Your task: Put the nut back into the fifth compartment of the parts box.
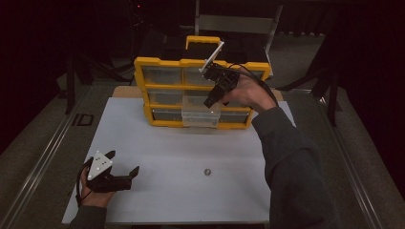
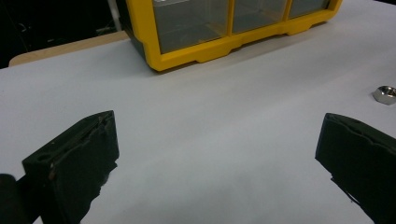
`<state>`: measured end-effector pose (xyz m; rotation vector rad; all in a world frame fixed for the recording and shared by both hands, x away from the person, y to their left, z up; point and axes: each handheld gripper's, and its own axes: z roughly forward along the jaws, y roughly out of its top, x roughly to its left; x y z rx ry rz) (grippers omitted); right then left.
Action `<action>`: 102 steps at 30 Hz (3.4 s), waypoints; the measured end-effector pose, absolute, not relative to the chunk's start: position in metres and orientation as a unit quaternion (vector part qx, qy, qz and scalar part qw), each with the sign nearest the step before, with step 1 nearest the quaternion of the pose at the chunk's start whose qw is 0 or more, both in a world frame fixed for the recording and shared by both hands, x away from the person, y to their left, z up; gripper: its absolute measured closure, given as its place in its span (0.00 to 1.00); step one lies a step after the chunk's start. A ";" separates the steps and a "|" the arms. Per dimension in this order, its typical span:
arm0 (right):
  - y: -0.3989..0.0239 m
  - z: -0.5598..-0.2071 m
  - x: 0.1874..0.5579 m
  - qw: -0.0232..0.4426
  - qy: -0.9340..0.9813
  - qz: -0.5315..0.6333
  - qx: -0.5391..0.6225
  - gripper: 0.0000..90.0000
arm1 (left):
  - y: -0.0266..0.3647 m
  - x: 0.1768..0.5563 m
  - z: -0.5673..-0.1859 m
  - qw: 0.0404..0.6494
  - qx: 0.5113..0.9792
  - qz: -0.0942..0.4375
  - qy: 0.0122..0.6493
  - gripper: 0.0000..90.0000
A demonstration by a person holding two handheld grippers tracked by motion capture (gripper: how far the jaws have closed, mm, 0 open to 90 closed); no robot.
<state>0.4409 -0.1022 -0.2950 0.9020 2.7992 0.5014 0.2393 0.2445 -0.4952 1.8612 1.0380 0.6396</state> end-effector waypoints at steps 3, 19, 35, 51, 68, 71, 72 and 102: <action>-0.106 -0.297 0.439 0.079 0.936 0.166 0.301 0.34 | 0.244 0.239 -0.495 0.442 0.751 0.258 0.418 0.00; -0.123 -0.307 0.409 0.100 0.936 0.189 0.280 0.30 | 0.244 0.239 -0.495 0.442 0.751 0.258 0.418 0.00; -0.129 -0.333 0.378 0.103 0.939 0.195 0.264 0.30 | 0.244 0.239 -0.495 0.442 0.751 0.259 0.417 0.00; -0.127 -0.369 0.363 0.091 0.948 0.185 0.243 0.31 | 0.244 0.239 -0.495 0.441 0.752 0.258 0.417 0.00; -0.124 -0.408 0.352 0.070 0.955 0.181 0.224 0.33 | 0.244 0.239 -0.496 0.441 0.752 0.257 0.417 0.00; -0.122 -0.414 0.350 0.073 0.957 0.184 0.214 0.33 | 0.244 0.239 -0.496 0.441 0.752 0.257 0.417 0.00; -0.121 -0.415 0.349 0.073 0.957 0.183 0.216 0.33 | 0.244 0.239 -0.496 0.441 0.752 0.257 0.417 0.00; -0.102 -0.483 0.328 0.052 0.975 0.131 0.169 0.35 | 0.243 0.239 -0.496 0.440 0.753 0.257 0.417 0.00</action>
